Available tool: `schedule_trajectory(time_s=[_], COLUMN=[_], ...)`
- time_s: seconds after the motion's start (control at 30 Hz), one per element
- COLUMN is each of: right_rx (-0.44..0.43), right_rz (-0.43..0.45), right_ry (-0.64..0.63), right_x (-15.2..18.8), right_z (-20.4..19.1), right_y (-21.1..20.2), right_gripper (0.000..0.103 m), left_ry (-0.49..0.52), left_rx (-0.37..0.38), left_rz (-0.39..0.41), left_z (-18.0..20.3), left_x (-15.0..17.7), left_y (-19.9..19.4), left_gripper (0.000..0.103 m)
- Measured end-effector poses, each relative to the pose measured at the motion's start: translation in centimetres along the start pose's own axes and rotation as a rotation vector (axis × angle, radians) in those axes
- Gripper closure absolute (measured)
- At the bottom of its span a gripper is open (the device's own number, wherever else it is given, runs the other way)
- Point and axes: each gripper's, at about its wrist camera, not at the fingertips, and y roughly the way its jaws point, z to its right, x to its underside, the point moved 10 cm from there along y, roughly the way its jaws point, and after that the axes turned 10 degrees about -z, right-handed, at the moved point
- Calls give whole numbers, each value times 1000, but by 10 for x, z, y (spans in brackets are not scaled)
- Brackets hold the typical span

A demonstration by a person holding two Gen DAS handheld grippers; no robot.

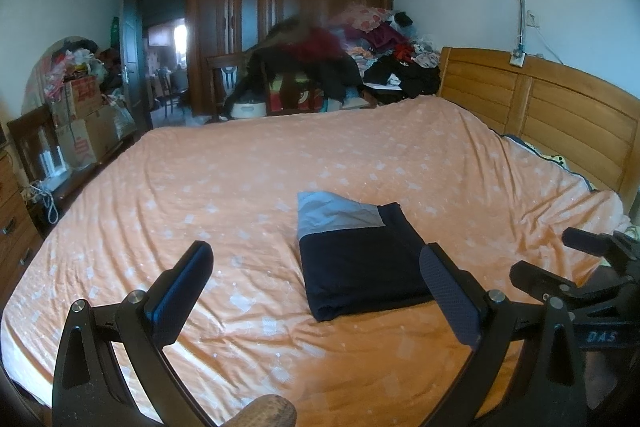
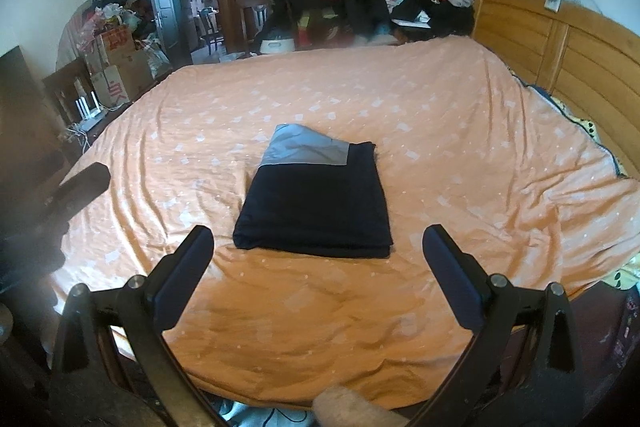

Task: Fold small clothes

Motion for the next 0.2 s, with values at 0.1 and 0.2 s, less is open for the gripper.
schedule_trajectory(time_s=[0.1, 0.2], right_rx=[10, 8], right_rz=[4, 21], right_ry=[3, 2], right_x=[1, 0], right_z=[1, 1], right_y=[0, -3], right_gripper=[1, 1], left_ry=[3, 6], left_rx=[2, 2], left_rz=[-3, -6], left_z=[1, 2], left_x=[2, 4], left_y=[1, 2], left_gripper=[0, 0])
